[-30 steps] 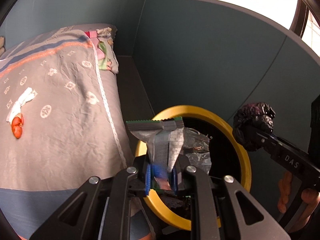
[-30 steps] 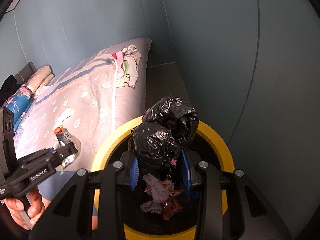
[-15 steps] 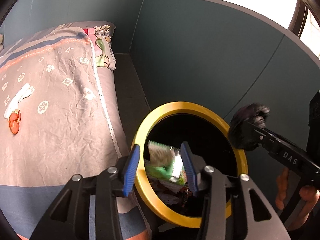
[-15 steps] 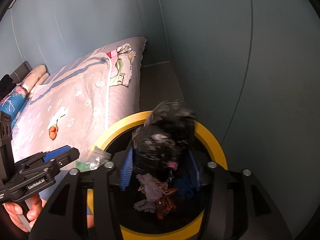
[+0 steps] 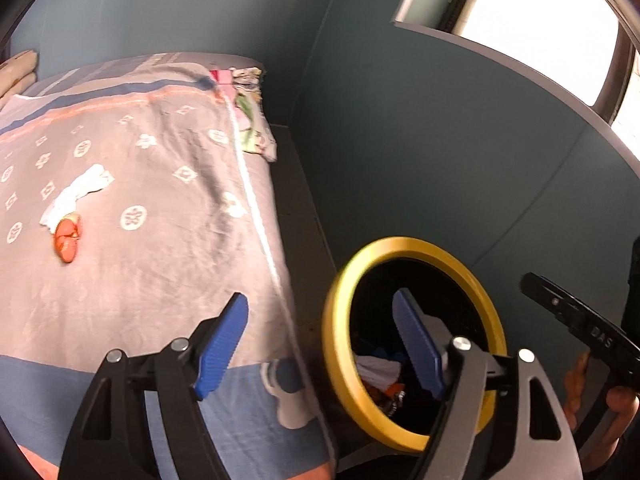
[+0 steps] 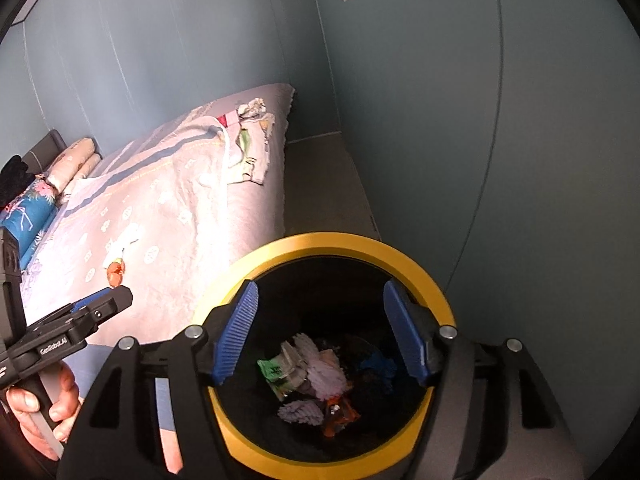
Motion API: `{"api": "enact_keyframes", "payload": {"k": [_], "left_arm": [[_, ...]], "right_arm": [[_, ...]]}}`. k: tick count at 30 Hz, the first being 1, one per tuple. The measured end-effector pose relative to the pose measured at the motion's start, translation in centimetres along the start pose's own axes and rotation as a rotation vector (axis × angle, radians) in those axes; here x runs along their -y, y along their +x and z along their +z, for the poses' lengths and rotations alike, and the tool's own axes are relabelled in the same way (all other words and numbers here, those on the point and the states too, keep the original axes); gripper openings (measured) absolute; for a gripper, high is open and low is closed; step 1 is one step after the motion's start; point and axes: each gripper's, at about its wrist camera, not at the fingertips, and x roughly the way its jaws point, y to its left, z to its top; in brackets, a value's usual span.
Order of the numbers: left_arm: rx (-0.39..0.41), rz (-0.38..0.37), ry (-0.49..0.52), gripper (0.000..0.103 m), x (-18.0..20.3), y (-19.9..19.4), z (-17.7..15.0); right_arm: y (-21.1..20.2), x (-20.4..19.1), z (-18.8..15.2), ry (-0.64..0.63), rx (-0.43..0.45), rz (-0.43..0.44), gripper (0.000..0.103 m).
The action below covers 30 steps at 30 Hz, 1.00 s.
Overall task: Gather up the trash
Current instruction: 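Move both open tools back over the orange peel and white tissue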
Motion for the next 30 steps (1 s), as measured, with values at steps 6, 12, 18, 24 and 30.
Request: {"api": "enact_keyframes", "payload": {"k": [6, 12, 18, 24, 30], "left_arm": [[0.016, 0.038, -0.045, 0.077, -3.1, -0.8, 0.6], [0.038, 0.107, -0.077, 0.079, -7.3, -1.4, 1.2], [0.06, 0.202, -0.135, 0.079, -13.3, -2.1, 1.6], [0.077, 0.3, -0.243, 0.079, -20.6, -1.8, 1.7], [0.087, 0.362, -0.391, 0.079, -28.0, 0.4, 1.8]], "right_arm": [[0.3, -2.8, 0.4, -0.036, 0.01, 0.04, 0.069], [1.7, -6.3, 1.0, -0.081, -0.004, 0.083, 0.071], [5.5, -11.3, 2.8, -0.115, -0.066, 0.146, 0.071], [12.6, -18.8, 5.7, -0.137, -0.202, 0.267, 0.071], [21.7, -29.2, 8.6, -0.176, -0.401, 0.388, 0.071]]}}
